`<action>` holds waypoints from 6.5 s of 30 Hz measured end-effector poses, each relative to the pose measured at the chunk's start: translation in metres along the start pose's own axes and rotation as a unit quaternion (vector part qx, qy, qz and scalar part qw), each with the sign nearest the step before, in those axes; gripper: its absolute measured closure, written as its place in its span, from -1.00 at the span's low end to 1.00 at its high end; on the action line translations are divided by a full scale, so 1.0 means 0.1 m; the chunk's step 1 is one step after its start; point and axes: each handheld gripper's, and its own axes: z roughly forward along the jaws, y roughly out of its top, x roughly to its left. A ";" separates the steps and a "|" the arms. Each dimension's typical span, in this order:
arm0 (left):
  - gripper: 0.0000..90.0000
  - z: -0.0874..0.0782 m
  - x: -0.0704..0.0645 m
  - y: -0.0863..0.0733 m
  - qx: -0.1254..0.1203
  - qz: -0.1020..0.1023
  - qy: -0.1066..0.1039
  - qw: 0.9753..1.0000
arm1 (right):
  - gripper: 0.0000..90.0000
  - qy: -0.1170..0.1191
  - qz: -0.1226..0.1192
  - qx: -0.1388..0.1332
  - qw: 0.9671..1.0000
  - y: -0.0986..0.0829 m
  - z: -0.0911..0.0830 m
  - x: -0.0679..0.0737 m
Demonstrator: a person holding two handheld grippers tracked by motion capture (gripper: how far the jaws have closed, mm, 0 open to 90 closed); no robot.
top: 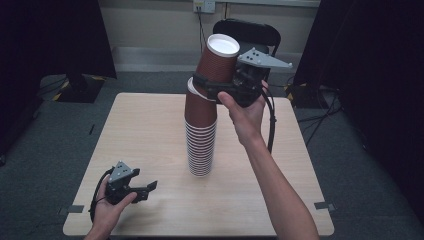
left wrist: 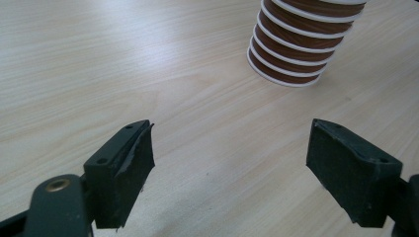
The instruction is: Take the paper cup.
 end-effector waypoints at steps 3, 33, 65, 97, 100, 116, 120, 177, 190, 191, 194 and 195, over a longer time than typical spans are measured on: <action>-0.60 0.00 0.00 0.00 -0.001 0.002 -0.001 1.000 | -0.70 -0.003 0.000 -0.006 1.000 0.02 -0.05 -0.02; -0.55 0.03 -0.15 0.09 -0.053 0.033 -0.042 0.997 | -0.70 -0.060 0.021 0.018 0.998 -0.26 -0.66 -0.37; -0.55 0.16 -0.66 0.56 -0.126 0.076 -0.139 0.979 | -0.70 -0.052 0.118 0.057 0.990 -1.28 -0.95 -0.33; -0.10 0.54 -1.17 0.74 -0.187 0.113 -0.143 0.965 | -0.70 0.050 0.237 0.106 0.964 -1.90 -0.79 0.11; -0.08 0.55 -1.19 0.72 -0.199 0.108 -0.133 0.965 | -0.70 0.055 0.242 0.108 0.963 -1.91 -0.78 0.14; 0.24 0.49 -1.22 0.67 -0.277 0.129 -0.071 0.949 | -0.70 0.097 0.329 0.119 0.932 -2.03 -0.62 0.23; 0.34 0.49 -1.22 0.66 -0.280 0.138 -0.060 0.948 | -0.70 0.094 0.318 0.121 0.936 -2.03 -0.59 0.26; 0.89 0.46 -1.19 0.58 -0.298 0.125 -0.105 0.940 | -0.76 0.078 0.314 0.085 0.942 -2.00 -0.58 0.15; 0.89 0.39 -1.10 0.59 -0.234 0.111 -0.135 0.957 | -0.71 0.052 0.314 0.075 0.945 -1.92 -0.69 -0.01; 0.89 0.39 -1.09 0.58 -0.230 0.110 -0.136 0.957 | -0.71 0.048 0.309 0.075 0.947 -1.91 -0.70 -0.01; 0.89 0.37 -1.07 0.58 -0.208 0.102 -0.144 0.962 | -0.71 0.044 0.306 0.075 0.948 -1.90 -0.72 -0.04; 0.89 0.36 -1.09 0.58 -0.191 0.106 -0.145 0.965 | -0.71 0.037 0.302 0.076 0.950 -1.88 -0.74 -0.07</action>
